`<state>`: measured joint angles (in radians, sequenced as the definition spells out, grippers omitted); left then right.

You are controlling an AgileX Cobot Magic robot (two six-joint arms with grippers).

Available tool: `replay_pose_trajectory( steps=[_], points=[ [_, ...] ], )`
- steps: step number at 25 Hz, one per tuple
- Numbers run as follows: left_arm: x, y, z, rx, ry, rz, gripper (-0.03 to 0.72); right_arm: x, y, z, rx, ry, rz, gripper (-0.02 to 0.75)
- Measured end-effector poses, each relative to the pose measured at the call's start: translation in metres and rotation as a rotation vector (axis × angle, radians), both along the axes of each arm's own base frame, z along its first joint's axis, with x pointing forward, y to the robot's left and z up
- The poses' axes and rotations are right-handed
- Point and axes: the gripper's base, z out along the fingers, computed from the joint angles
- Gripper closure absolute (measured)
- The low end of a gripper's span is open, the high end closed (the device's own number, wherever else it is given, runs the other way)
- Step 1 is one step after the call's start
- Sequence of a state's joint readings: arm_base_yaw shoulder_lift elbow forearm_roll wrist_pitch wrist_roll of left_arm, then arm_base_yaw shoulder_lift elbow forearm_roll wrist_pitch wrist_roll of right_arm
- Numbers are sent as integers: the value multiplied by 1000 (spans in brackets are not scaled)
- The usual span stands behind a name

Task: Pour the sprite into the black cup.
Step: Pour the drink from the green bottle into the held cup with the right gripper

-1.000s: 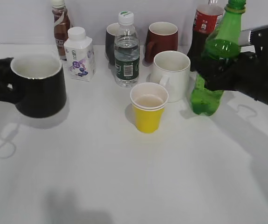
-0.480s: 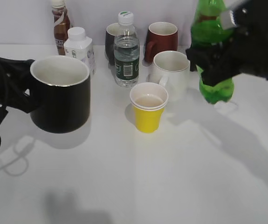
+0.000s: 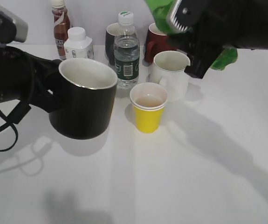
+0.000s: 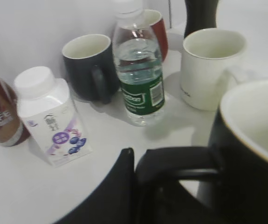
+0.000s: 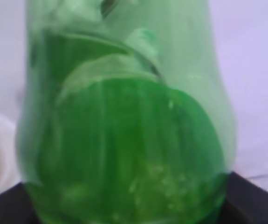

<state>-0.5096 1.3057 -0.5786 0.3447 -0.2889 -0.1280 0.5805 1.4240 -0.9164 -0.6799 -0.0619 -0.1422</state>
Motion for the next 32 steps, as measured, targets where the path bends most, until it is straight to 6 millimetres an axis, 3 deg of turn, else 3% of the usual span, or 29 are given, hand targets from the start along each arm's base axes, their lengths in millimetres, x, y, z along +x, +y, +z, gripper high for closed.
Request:
replay_pose_trajectory(
  steps=[8,19,32],
  points=[
    [-5,-18,12,60,43,-40,650,-14,17,-4,-241,-84,115,314],
    [-7,-32,29,98,71,-55,650,-12,13,-5,-467,-213,175,314],
    [-11,-38,29,107,77,-79,650,-11,12,-4,-612,-323,231,314]
  ],
)
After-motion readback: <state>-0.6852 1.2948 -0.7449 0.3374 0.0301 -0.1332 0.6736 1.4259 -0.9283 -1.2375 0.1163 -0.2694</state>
